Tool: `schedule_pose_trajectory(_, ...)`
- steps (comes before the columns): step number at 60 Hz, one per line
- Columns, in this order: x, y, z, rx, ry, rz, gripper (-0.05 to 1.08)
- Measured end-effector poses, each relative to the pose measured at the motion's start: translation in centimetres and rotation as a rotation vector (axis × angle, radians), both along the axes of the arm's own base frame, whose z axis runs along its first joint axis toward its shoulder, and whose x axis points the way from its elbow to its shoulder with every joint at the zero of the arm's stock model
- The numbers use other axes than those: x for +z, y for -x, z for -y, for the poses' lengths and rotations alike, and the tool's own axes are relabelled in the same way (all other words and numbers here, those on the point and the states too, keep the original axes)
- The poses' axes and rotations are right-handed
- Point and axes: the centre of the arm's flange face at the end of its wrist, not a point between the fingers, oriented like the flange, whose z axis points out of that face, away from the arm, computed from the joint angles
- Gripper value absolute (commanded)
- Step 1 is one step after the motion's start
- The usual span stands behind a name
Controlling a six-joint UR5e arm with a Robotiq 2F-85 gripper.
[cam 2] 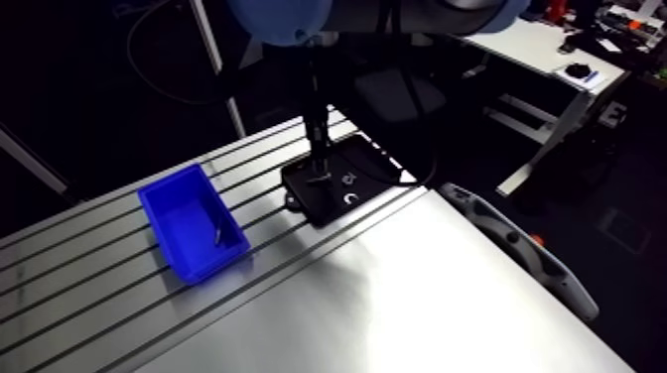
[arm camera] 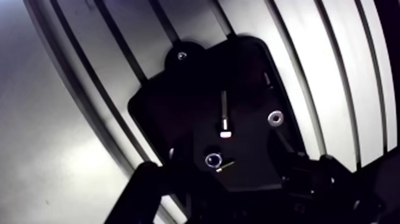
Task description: Pick up the M10 bolt from the tray and put it into the blue bin.
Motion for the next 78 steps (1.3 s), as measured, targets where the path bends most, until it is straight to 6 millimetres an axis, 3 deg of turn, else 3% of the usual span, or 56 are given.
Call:
schedule_pose_trajectory(8,-0.8,0.0,0.3,0.025,0.004,0.003,0.35)
schedule_pose_trajectory(10,-0.9,0.0,0.4,0.030,0.004,0.002,0.40)
schedule_pose_trajectory(40,-2.7,-0.1,0.8,0.082,-0.001,-0.008,0.49)
schedule_pose_trajectory(78,-3.5,-0.1,0.4,0.084,-0.014,-0.024,0.50)
